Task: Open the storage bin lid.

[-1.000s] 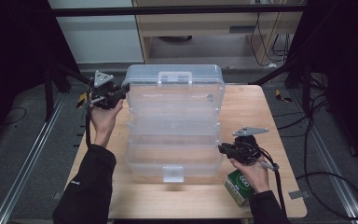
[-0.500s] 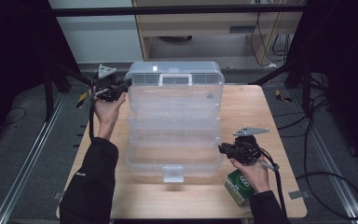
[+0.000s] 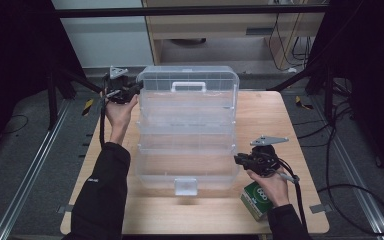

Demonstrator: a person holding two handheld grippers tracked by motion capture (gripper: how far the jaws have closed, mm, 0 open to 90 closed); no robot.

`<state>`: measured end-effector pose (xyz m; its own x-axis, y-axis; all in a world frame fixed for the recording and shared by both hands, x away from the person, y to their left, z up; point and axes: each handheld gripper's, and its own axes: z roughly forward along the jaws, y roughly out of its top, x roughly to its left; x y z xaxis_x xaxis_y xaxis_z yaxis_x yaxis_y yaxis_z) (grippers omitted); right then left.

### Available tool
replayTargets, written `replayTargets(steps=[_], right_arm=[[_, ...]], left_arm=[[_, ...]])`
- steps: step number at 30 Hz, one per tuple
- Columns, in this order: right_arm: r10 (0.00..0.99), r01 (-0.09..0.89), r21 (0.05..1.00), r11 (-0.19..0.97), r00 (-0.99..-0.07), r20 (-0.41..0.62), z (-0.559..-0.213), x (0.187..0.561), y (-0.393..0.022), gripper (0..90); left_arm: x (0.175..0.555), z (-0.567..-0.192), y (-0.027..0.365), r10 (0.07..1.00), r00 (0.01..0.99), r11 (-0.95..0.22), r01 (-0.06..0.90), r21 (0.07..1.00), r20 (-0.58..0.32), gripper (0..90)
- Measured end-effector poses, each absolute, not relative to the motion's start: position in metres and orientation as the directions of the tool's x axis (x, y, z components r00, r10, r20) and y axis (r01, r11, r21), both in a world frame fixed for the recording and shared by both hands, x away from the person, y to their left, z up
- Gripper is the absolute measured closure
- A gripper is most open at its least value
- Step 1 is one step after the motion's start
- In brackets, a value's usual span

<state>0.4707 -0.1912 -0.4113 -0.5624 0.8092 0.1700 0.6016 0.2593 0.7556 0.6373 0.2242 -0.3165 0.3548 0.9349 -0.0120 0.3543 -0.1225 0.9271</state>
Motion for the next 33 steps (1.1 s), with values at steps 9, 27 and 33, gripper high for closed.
replayTargets(steps=[9,27,33], right_arm=[[0.808,0.599,0.757,0.261,-0.565,0.168,-0.412,0.471,-0.191,77.5],[0.808,0.602,0.755,0.260,-0.564,0.172,-0.412,0.472,-0.192,77.1],[0.809,0.604,0.755,0.254,-0.561,0.177,-0.413,0.472,-0.193,77.0]], left_arm=[[0.653,-0.321,0.222,0.940,0.342,-0.131,0.381,0.915,-0.008,78.4],[0.678,-0.332,0.217,0.952,0.305,-0.140,0.438,0.888,0.000,76.3],[0.674,-0.329,0.222,0.954,0.297,-0.178,0.437,0.882,0.046,67.9]])
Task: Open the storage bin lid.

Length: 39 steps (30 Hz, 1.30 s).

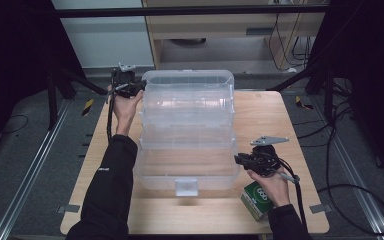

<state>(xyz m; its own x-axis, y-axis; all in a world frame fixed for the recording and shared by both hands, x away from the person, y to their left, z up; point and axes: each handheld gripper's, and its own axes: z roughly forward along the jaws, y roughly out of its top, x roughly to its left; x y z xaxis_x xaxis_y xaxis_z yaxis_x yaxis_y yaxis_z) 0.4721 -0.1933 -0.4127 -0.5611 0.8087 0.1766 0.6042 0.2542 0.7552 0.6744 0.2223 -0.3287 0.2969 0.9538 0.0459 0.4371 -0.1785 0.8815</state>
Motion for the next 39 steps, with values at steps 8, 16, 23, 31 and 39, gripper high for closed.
replayTargets(steps=[8,16,23,31,39], right_arm=[[0.817,0.603,0.753,0.263,-0.555,0.158,-0.413,0.471,-0.190,75.8],[0.816,0.604,0.753,0.262,-0.555,0.161,-0.413,0.472,-0.190,75.5],[0.817,0.606,0.752,0.258,-0.553,0.165,-0.413,0.472,-0.190,75.4],[0.816,0.605,0.754,0.257,-0.553,0.166,-0.413,0.472,-0.191,74.9],[0.818,0.609,0.751,0.256,-0.550,0.167,-0.413,0.473,-0.190,74.6]], left_arm=[[0.643,-0.319,0.247,0.947,0.320,-0.172,0.408,0.897,0.036,60.0],[0.596,-0.319,0.265,0.927,0.375,-0.189,0.397,0.898,0.030,57.0],[0.554,-0.332,0.269,0.897,0.441,-0.190,0.397,0.898,-0.005,55.9],[0.510,-0.356,0.270,0.870,0.492,-0.221,0.420,0.880,-0.016,56.1],[0.483,-0.375,0.271,0.857,0.516,-0.257,0.461,0.849,-0.020,59.3]])
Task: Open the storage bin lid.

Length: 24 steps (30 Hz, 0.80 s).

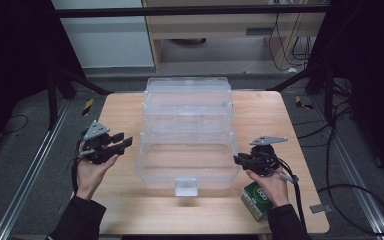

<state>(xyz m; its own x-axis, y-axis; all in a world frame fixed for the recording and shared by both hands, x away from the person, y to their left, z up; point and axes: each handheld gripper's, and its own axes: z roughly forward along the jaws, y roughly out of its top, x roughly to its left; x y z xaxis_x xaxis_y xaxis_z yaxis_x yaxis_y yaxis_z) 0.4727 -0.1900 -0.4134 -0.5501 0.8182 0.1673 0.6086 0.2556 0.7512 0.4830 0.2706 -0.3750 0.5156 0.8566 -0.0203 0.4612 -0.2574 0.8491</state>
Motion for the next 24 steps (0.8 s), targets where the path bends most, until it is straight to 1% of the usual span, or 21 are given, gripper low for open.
replayTargets(steps=[1,3,5,6,9,11,18,20,24], right_arm=[[0.818,0.609,0.751,0.256,-0.550,0.167,-0.413,0.473,-0.190,74.6],[0.819,0.605,0.752,0.260,-0.551,0.160,-0.413,0.473,-0.190,74.6],[0.820,0.606,0.752,0.259,-0.550,0.161,-0.413,0.472,-0.189,74.6],[0.819,0.606,0.751,0.261,-0.551,0.160,-0.413,0.472,-0.189,74.6],[0.819,0.605,0.752,0.264,-0.552,0.157,-0.413,0.472,-0.189,74.6],[0.822,0.603,0.753,0.264,-0.549,0.152,-0.413,0.472,-0.189,74.7],[0.826,0.606,0.752,0.259,-0.542,0.153,-0.413,0.471,-0.188,75.0],[0.828,0.607,0.752,0.257,-0.540,0.152,-0.413,0.471,-0.187,75.1],[0.831,0.609,0.751,0.256,-0.536,0.151,-0.413,0.471,-0.187,75.1]], left_arm=[[0.483,-0.375,0.271,0.857,0.516,-0.257,0.461,0.849,-0.020,59.7],[0.479,-0.385,0.268,0.843,0.535,-0.252,0.489,0.835,-0.059,60.8],[0.478,-0.389,0.266,0.839,0.540,-0.256,0.497,0.829,-0.065,62.1],[0.477,-0.394,0.261,0.833,0.551,-0.290,0.506,0.812,-0.046,62.3],[0.477,-0.398,0.257,0.825,0.563,-0.308,0.517,0.799,-0.046,62.9],[0.476,-0.404,0.252,0.823,0.567,-0.337,0.524,0.782,-0.025,63.8],[0.479,-0.414,0.249,0.825,0.565,-0.360,0.543,0.759,-0.013,68.2],[0.480,-0.415,0.250,0.825,0.565,-0.347,0.544,0.764,-0.027,68.2],[0.480,-0.415,0.249,0.824,0.566,-0.355,0.538,0.765,-0.015,68.2]])
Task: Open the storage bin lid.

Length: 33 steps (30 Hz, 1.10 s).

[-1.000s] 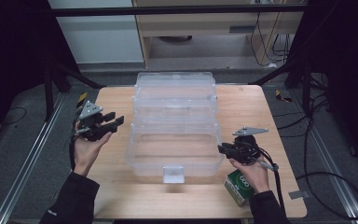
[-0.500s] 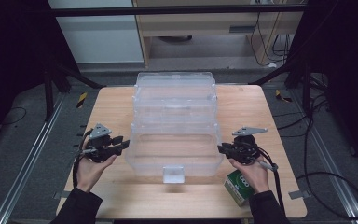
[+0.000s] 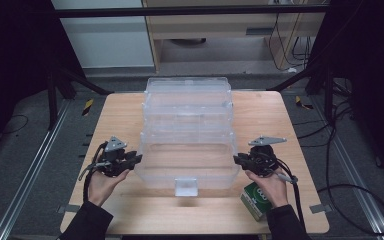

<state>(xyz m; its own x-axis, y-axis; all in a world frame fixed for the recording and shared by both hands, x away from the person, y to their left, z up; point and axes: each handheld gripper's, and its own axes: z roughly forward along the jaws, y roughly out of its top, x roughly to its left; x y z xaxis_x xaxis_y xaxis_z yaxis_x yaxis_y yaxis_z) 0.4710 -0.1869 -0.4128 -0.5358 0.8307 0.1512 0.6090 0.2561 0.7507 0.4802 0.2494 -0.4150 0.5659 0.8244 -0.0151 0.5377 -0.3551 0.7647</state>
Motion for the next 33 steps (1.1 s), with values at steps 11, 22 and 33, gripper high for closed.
replayTargets(steps=[11,22,33], right_arm=[[0.852,0.584,0.771,0.255,-0.513,0.106,-0.398,0.464,-0.193,60.2],[0.875,0.611,0.746,0.264,-0.477,0.080,-0.381,0.445,-0.222,36.8],[0.880,0.669,0.683,0.295,-0.469,0.079,-0.373,0.432,-0.239,29.4]], left_arm=[[0.474,-0.409,0.264,0.836,0.548,-0.313,0.505,0.804,-0.019,58.8],[0.474,-0.403,0.282,0.873,0.487,-0.268,0.485,0.832,-0.003,47.0],[0.479,-0.407,0.296,0.900,0.435,-0.230,0.507,0.831,-0.017,43.9]])
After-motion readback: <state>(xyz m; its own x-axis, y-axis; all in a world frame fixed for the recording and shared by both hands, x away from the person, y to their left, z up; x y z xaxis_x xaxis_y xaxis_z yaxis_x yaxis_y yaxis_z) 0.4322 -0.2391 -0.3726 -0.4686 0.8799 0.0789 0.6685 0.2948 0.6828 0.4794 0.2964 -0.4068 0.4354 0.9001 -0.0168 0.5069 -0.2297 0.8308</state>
